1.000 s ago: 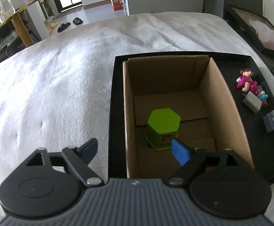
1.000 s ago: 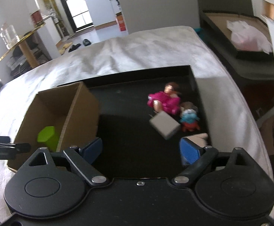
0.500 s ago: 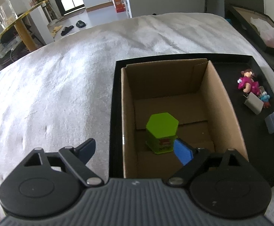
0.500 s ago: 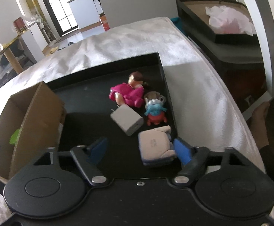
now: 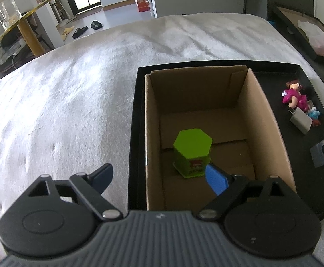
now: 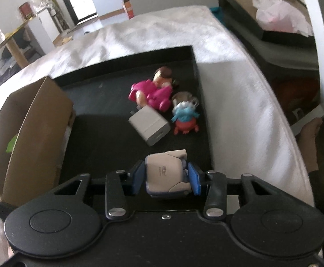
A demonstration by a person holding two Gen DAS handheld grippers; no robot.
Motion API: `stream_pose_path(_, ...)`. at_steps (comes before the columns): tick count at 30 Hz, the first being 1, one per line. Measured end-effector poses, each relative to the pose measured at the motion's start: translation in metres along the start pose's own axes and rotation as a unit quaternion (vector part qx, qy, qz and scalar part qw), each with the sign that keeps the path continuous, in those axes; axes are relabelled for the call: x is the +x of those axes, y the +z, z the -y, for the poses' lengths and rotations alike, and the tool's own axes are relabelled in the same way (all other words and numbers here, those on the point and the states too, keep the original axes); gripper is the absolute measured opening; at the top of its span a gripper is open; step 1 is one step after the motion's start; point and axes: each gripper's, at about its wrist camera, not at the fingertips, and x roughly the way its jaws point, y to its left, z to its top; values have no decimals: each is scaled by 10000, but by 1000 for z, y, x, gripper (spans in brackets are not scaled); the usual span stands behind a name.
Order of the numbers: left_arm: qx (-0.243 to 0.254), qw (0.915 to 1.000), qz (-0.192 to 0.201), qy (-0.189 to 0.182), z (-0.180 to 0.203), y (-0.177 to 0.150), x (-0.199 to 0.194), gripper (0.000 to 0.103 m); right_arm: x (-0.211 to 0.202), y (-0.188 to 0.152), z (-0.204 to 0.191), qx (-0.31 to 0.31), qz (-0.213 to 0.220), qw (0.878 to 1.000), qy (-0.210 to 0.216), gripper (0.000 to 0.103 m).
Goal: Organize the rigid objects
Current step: 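Move the right gripper to the white-and-blue square toy and grasp it, then carry the square toy with the right gripper over the box while the left gripper holds the box wall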
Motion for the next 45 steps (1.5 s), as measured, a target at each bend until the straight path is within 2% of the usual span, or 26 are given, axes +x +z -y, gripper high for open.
stream_pose_path(7,-80,9999,-41,-79,-3,0,3,90,10,-3,-7,-63,-92,9998,-145,46)
stream_pose_path(11,-152,9999,1,-64,-7,0,1,90,10,2,-14,-232,-101,9993,-265,42)
stream_pose_path(21,-204,9997,79,-121,-11,-4,3,89,-11,13,-38,-570,135,9977,-331,42)
stream_pose_path(33,-181,9995,225,-94,-14,-7,3,86,-45,37,-80,-901,531,9944,-129,42)
stream_pose_path(37,-194,9995,250,-98,-15,-7,4,82,-55,45,-96,-1036,674,9923,-38,42)
stream_pose_path(45,-217,9992,298,-149,-19,-8,8,62,-61,55,-124,-1320,832,9877,114,42)
